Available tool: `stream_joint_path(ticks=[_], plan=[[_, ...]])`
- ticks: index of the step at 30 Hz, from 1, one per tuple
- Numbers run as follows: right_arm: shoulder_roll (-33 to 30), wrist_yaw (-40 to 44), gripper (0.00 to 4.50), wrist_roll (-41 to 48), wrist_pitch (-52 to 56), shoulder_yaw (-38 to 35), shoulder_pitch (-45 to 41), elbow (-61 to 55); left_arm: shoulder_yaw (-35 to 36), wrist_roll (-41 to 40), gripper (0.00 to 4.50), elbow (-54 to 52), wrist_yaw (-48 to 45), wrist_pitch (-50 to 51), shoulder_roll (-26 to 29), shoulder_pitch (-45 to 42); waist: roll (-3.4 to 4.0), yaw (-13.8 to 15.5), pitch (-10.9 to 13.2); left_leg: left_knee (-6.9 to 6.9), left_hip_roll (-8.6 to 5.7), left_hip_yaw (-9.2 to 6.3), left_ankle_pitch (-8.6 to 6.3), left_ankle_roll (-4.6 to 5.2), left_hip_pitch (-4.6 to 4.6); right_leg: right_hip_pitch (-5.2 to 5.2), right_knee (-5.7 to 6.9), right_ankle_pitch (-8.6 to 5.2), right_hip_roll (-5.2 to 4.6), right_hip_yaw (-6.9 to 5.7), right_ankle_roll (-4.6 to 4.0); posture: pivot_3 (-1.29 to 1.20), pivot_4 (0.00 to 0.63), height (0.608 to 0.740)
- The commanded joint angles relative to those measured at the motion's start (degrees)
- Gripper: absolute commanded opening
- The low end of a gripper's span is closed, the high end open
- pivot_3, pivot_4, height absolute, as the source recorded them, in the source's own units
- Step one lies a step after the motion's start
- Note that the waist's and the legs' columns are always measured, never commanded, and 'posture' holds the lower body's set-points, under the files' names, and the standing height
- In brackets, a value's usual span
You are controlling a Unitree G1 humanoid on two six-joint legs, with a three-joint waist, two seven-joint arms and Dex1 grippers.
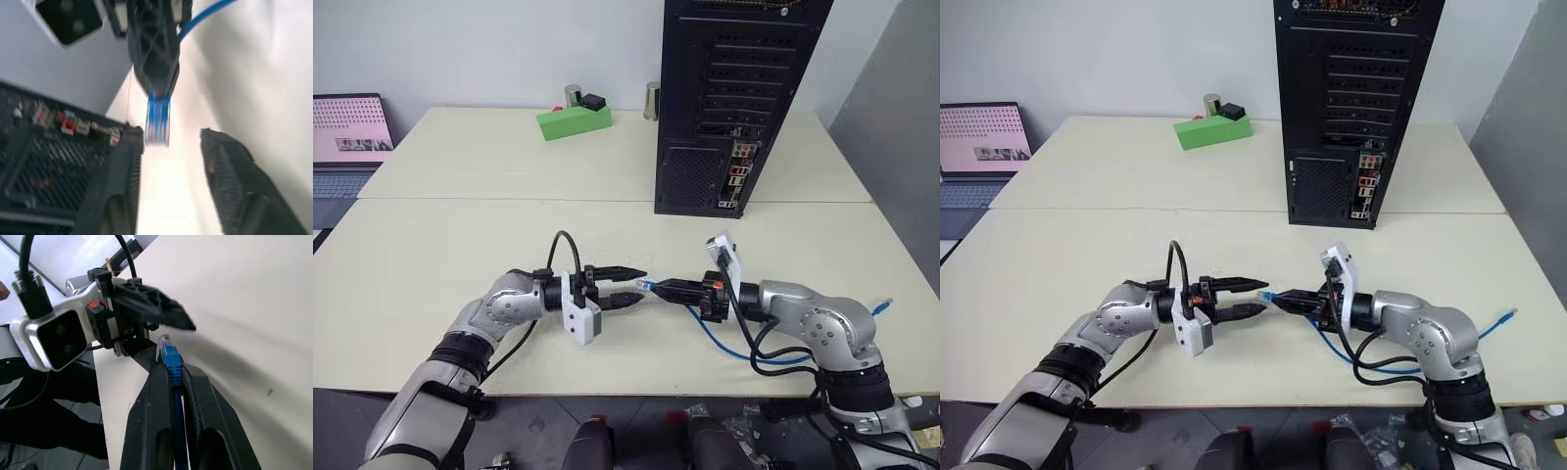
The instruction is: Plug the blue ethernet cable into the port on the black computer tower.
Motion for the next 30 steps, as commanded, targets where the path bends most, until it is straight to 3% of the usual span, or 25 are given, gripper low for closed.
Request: stream_joint_path(ticks=[1, 8, 14, 21, 30], plan=[[-2.0, -1.9, 0.0, -1.5, -3.8, -2.7, 1.1, -4.3, 1.4, -13.5, 3.08, -5.4, -7.1, 16.9, -1.0, 2.1, 0.0, 0.0, 0.0, 0.0, 0.0, 0.0, 0.0, 0.0, 0.0, 0.0, 0.01, 0.0, 0.0, 0.01, 0.0, 0.0, 0.15, 0.74], [-3.0, -12.1, 0.0, -6.0, -9.0, -10.1, 6.4, -11.5, 4.9, -27.4, 4.37, -18.7, -11.4, 52.6, -3.9, 3.7, 0.0, 0.0, 0.0, 0.02, 0.0, -0.03, 0.0, 0.0, -0.06, 0.0, 0.0, -0.01, 0.0, -0.02, 0.01, 0.0, 0.15, 0.74], [-0.1, -28.5, 0.0, -18.5, -14.5, -10.8, 5.6, -13.7, 7.6, -26.5, 4.37, -24.3, -2.6, 69.7, -10.3, -2.0, 0.0, 0.0, 0.0, 0.02, 0.0, -0.05, 0.0, 0.0, -0.04, -0.01, 0.03, -0.01, 0.02, -0.02, 0.01, 0.0, 0.15, 0.74], [8.1, -40.3, 0.0, -27.9, -17.7, -7.5, 0.1, -9.7, 7.7, -19.9, 4.37, -22.9, 8.1, 74.9, -20.4, -8.8, 0.0, -0.2, 0.0, 0.02, -0.02, -0.02, 0.01, -0.02, -0.06, -0.06, 0.02, -0.01, 0.02, 0.04, 0.0, 0.0, 0.15, 0.74], [12.4, -43.0, 0.0, -31.2, -19.2, -8.2, -6.6, -1.9, 9.4, -17.3, 4.37, -15.7, 8.8, 75.7, -25.9, -13.6, 0.0, -0.1, 0.0, 0.01, -0.03, 0.02, 0.01, -0.02, -0.09, -0.1, 0.02, 0.0, 0.01, 0.05, 0.0, 0.0, 0.15, 0.74]])
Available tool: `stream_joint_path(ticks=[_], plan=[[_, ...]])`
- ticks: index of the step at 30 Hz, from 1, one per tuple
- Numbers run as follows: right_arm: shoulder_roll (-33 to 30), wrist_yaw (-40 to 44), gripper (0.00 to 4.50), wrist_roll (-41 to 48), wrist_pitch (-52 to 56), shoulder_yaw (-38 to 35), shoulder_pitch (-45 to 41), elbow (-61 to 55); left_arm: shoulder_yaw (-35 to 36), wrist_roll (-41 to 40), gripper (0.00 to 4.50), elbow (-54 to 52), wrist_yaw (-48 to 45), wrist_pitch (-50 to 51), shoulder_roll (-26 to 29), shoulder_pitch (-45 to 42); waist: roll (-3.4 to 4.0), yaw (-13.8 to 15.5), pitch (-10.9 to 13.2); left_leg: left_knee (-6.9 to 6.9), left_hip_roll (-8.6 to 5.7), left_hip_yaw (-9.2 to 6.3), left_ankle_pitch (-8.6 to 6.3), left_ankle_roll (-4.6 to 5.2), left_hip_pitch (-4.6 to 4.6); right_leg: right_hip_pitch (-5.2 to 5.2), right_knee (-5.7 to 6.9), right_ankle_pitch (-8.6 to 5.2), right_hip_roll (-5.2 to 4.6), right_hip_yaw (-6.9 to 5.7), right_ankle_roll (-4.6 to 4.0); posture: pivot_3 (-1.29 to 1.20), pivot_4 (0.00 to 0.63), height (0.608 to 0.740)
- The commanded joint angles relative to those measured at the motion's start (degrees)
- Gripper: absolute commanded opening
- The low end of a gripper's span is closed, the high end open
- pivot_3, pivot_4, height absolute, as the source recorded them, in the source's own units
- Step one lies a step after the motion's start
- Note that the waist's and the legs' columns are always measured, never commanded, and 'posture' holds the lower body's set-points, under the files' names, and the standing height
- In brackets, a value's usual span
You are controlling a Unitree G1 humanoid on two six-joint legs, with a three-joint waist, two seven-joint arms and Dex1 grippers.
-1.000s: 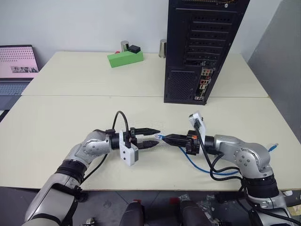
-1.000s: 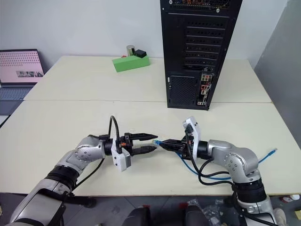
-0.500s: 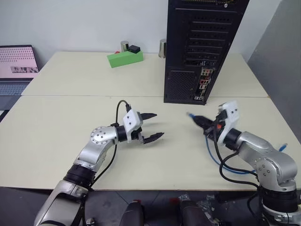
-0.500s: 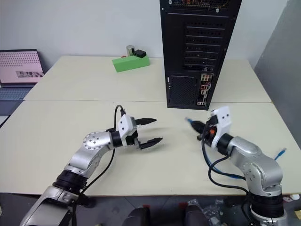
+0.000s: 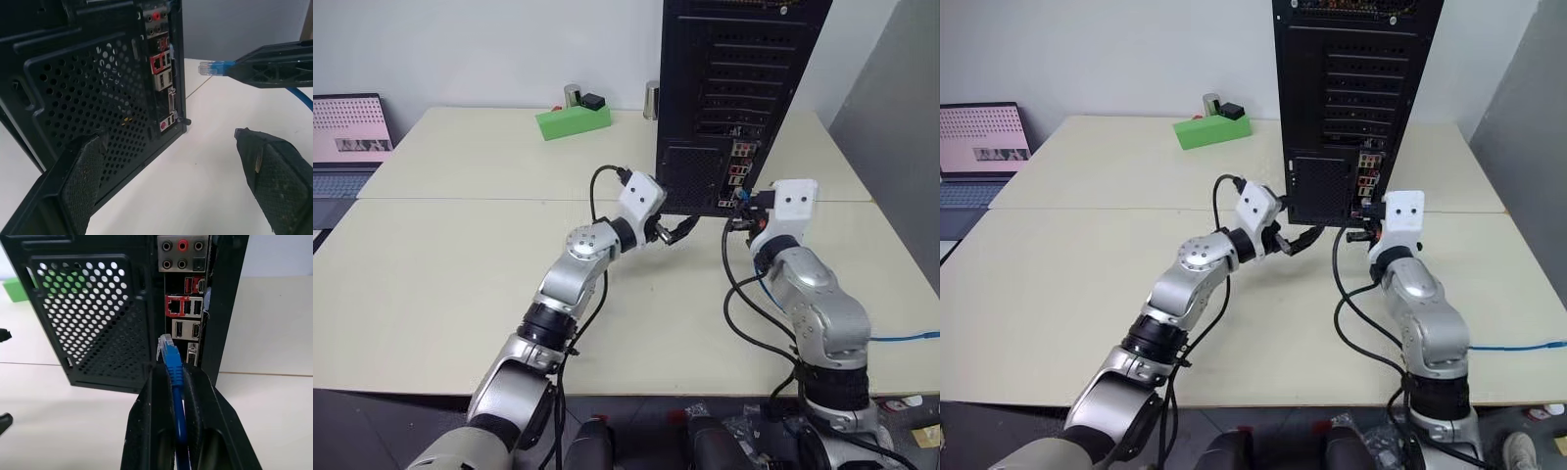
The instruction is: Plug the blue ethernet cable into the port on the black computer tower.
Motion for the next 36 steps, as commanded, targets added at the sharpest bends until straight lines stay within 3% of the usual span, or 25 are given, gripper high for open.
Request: stream_joint_path(ticks=[1, 13, 36], plan=[[0.7, -0.1, 0.0, -0.3, -2.1, -1.4, -3.0, 0.7, 1.7, 0.0, 4.37, 0.4, -1.5, 0.3, -0.6, -2.4, 0.0, 0.0, 0.0, 0.0, 0.0, -0.01, 0.0, 0.0, -0.03, -0.01, -0.01, 0.0, 0.0, -0.01, 0.0, 0.0, 0.15, 0.74], [1.2, 0.5, 0.0, -1.4, -6.5, -2.2, -7.5, 8.5, 2.8, 0.4, 4.37, -0.6, -6.8, 1.2, 1.1, -1.9, 0.0, -0.1, 0.0, 0.0, 0.0, 0.0, 0.0, 0.0, -0.1, -0.1, 0.01, 0.0, -0.01, 0.0, 0.0, 0.0, 0.15, 0.74], [2.0, 1.2, 0.0, -2.0, -9.8, -2.9, -10.4, 14.2, 3.3, 2.5, 4.37, -2.2, -6.6, 1.2, 1.2, -0.9, 0.0, 0.0, 0.0, 0.0, 0.0, 0.0, 0.0, 0.0, -0.14, -0.13, 0.01, 0.0, -0.02, -0.01, 0.0, 0.0, 0.15, 0.74]])
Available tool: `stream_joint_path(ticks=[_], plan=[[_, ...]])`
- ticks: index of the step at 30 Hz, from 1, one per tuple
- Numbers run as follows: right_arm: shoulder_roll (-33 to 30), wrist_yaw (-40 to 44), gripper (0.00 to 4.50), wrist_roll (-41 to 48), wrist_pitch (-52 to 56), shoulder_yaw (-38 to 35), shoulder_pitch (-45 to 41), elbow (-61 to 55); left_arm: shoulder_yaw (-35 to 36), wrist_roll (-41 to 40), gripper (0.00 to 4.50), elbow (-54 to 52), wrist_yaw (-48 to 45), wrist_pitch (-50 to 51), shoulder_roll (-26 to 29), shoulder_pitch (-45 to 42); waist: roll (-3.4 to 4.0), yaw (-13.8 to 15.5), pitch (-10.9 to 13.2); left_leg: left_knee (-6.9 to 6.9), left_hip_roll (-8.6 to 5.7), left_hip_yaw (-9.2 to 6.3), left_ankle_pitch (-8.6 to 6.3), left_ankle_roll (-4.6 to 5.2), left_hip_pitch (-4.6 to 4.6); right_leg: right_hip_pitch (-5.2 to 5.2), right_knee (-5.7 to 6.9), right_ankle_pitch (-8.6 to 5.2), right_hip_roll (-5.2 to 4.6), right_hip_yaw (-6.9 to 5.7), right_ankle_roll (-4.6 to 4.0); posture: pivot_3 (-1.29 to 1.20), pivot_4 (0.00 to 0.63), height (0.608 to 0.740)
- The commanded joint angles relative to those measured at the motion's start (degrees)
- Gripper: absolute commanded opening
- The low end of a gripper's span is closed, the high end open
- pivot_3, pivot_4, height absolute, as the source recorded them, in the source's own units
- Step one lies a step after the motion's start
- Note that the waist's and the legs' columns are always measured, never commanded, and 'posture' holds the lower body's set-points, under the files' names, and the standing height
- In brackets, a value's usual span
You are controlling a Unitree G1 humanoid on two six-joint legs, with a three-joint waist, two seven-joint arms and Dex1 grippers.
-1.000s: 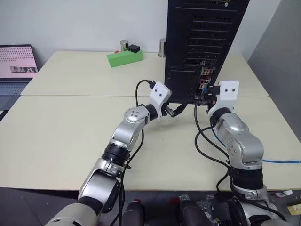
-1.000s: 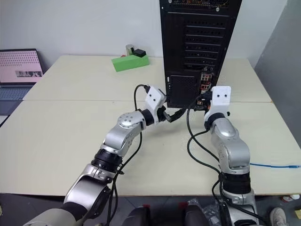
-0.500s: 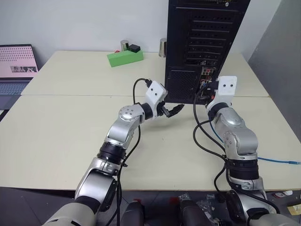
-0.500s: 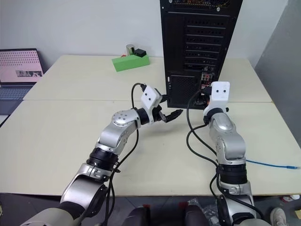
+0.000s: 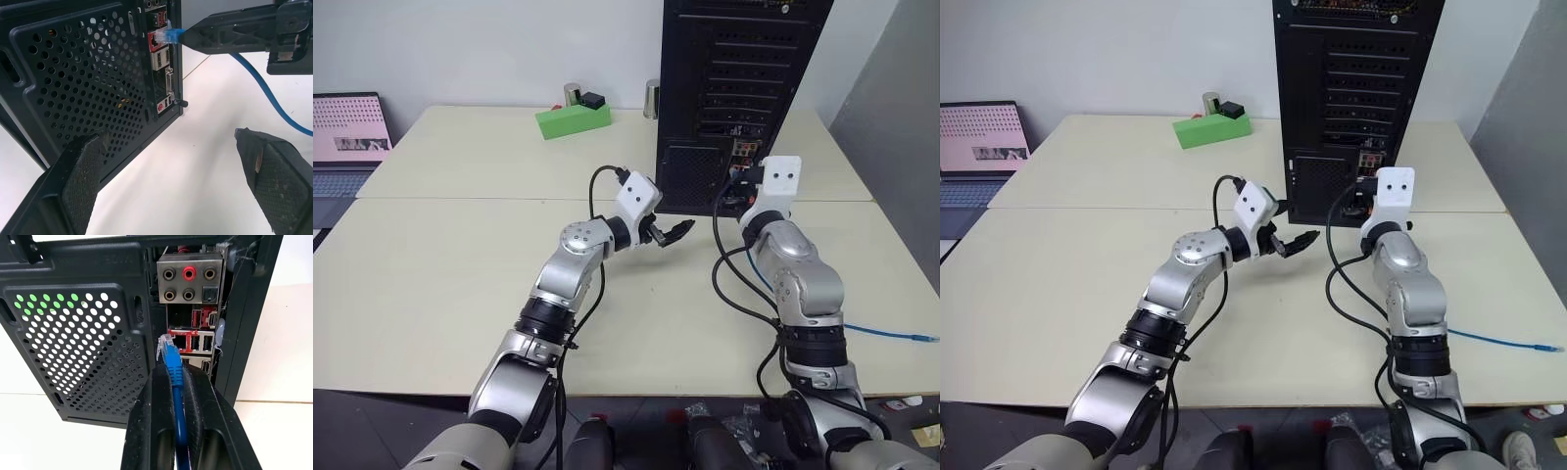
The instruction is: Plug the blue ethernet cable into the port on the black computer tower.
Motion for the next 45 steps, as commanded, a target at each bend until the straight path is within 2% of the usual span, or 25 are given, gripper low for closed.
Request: stream_joint_path(ticks=[1, 27, 45], plan=[[0.1, -0.1, 0.0, -0.1, -2.3, -1.2, -2.0, 0.0, 1.1, 0.2, 4.37, -2.7, 0.3, -0.7, -0.2, -0.6, 0.0, 0.0, 0.0, 0.0, 0.0, 0.0, 0.0, 0.0, 0.0, 0.0, 0.0, 0.0, 0.0, 0.0, 0.0, 0.0, 0.15, 0.74], [-0.1, -0.1, 0.0, -0.7, -4.1, -1.3, -3.4, 3.4, 1.2, 0.6, 4.37, -2.4, 0.6, -1.2, -0.3, -0.6, 0.0, 0.0, 0.0, 0.0, 0.0, 0.0, 0.0, 0.0, -0.01, -0.01, 0.0, 0.0, 0.0, 0.0, 0.0, 0.0, 0.15, 0.74], [0.7, -3.9, 0.0, -1.0, -4.8, -3.9, -3.5, 5.1, 1.3, 0.8, 4.37, -2.9, 0.6, -1.0, -0.5, -0.3, 0.0, 0.0, 0.0, 0.03, 0.0, 0.0, 0.0, 0.0, 0.02, -0.01, 0.12, 0.0, 0.0, 0.01, 0.0, 0.0, 0.15, 0.74]])
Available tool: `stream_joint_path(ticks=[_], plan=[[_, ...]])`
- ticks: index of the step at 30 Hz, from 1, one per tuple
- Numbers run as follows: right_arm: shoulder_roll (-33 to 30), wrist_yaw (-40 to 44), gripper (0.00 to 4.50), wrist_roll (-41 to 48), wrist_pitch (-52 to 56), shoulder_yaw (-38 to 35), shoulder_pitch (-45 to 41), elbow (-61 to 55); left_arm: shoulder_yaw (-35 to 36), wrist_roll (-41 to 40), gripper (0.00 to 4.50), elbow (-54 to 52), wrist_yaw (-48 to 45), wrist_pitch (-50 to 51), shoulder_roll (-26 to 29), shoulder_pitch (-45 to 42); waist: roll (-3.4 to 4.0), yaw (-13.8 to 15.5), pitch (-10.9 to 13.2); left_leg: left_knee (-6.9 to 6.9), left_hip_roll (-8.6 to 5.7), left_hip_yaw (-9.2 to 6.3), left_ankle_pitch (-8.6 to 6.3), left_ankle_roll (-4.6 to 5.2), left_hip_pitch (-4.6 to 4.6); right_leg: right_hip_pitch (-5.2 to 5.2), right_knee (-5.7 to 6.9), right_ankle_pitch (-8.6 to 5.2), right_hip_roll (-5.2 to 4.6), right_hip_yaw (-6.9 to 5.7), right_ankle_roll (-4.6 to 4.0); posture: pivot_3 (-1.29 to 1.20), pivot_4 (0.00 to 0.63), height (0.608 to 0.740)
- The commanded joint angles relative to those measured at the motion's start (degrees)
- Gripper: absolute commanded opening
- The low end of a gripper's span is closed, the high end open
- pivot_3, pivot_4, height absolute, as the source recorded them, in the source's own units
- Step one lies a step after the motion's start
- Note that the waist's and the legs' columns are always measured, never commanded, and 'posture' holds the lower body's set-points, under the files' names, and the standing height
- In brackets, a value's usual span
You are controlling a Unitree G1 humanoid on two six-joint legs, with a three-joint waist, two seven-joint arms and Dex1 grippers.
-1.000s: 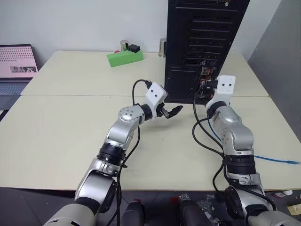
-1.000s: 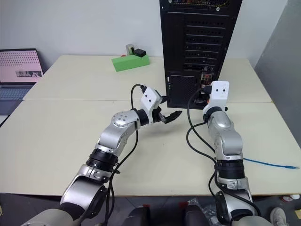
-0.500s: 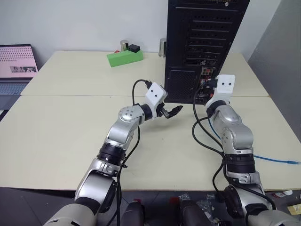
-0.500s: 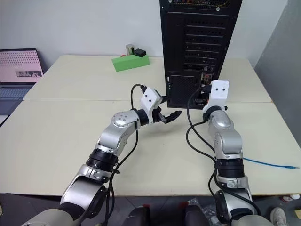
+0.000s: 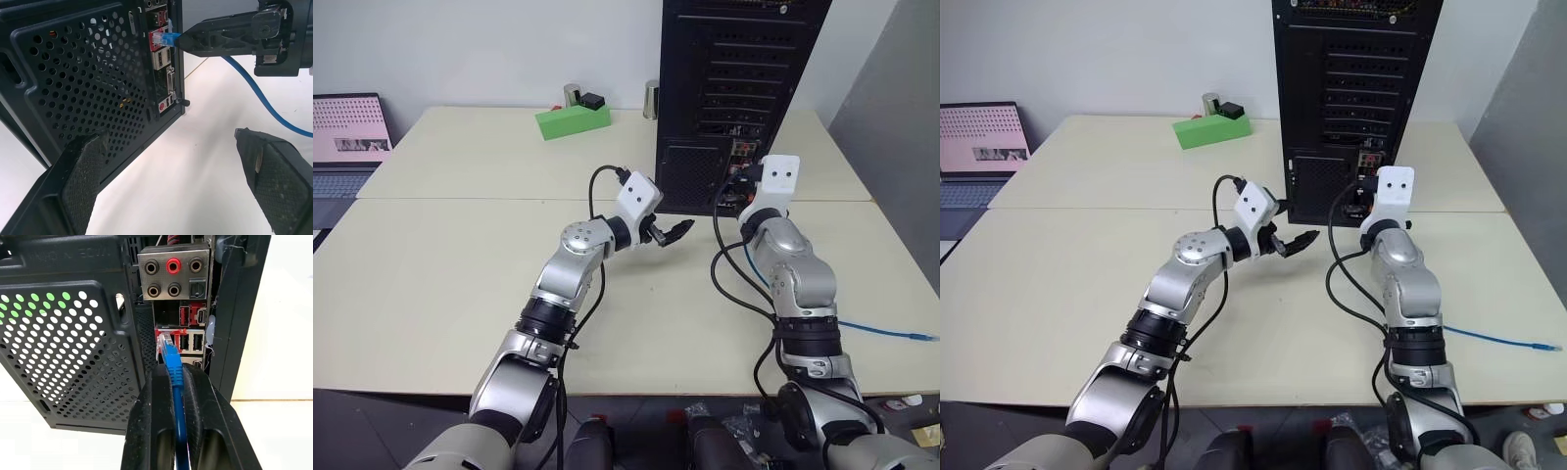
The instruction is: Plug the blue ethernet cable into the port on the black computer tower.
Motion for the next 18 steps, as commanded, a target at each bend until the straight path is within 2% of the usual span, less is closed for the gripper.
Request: stream_joint_path(ticks=[1, 18], plan=[[-0.2, -2.0, 0.0, -0.3, -1.2, -2.5, -1.2, -1.0, 1.2, -0.2, 4.37, -2.9, 0.1, -0.9, -0.3, -0.4, 0.0, 0.1, 0.0, 0.0, 0.0, 0.0, 0.0, 0.0, 0.0, 0.0, 0.0, 0.0, 0.0, 0.0, 0.0, 0.0, 0.15, 0.74], [4.2, -5.9, 0.0, 0.6, 0.6, -2.1, -5.2, 0.1, 1.2, 0.1, 4.37, -2.2, -0.1, -1.3, -0.4, -1.0, 0.0, -0.1, 0.0, 0.0, -0.01, 0.0, 0.0, 0.0, -0.01, -0.05, 0.03, 0.0, -0.01, 0.0, 0.0, 0.0, 0.15, 0.74]])
